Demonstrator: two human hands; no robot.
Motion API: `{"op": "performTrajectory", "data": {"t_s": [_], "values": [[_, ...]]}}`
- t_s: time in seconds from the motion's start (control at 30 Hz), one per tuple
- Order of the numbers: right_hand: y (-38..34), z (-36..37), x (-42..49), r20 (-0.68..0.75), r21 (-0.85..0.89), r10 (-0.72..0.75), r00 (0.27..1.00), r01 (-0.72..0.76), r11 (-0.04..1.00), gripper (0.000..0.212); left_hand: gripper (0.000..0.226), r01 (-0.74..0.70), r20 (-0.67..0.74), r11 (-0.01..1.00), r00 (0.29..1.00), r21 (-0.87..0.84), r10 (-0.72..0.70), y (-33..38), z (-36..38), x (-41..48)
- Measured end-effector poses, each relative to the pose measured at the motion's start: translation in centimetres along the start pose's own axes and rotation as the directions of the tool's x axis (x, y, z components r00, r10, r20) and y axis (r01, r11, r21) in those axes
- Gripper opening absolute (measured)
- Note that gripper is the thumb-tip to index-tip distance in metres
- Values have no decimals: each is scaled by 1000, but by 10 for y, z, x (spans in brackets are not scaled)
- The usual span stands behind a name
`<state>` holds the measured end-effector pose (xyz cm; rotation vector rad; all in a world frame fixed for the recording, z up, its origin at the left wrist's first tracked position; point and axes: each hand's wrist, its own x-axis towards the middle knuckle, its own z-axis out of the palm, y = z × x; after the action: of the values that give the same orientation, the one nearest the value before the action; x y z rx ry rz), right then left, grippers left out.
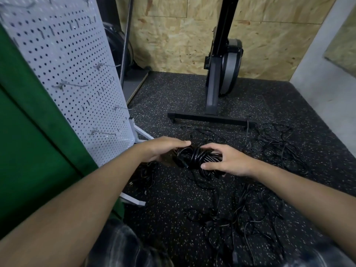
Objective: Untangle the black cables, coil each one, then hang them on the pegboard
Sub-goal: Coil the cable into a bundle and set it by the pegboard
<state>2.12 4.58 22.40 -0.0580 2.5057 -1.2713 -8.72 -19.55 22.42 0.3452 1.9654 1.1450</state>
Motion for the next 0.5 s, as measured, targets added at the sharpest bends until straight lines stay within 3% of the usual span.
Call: {"op": "performTrajectory", "data": {"t_s": [0.2, 0.33, 0.5], "values": [[-3, 6, 54, -93, -117, 12, 996, -23, 993, 53, 64, 75, -69, 997, 995, 8, -74, -34, -25, -3], [7, 26, 99, -157, -183, -14, 988, -15, 983, 45, 45, 103, -162, 983, 979, -150, -127, -74, -34, 19], [34, 55, 138, -277, -190, -9, 961, -46, 981, 54, 28, 163, -269, 915, 924, -368, -273, -134, -34, 68]]}}
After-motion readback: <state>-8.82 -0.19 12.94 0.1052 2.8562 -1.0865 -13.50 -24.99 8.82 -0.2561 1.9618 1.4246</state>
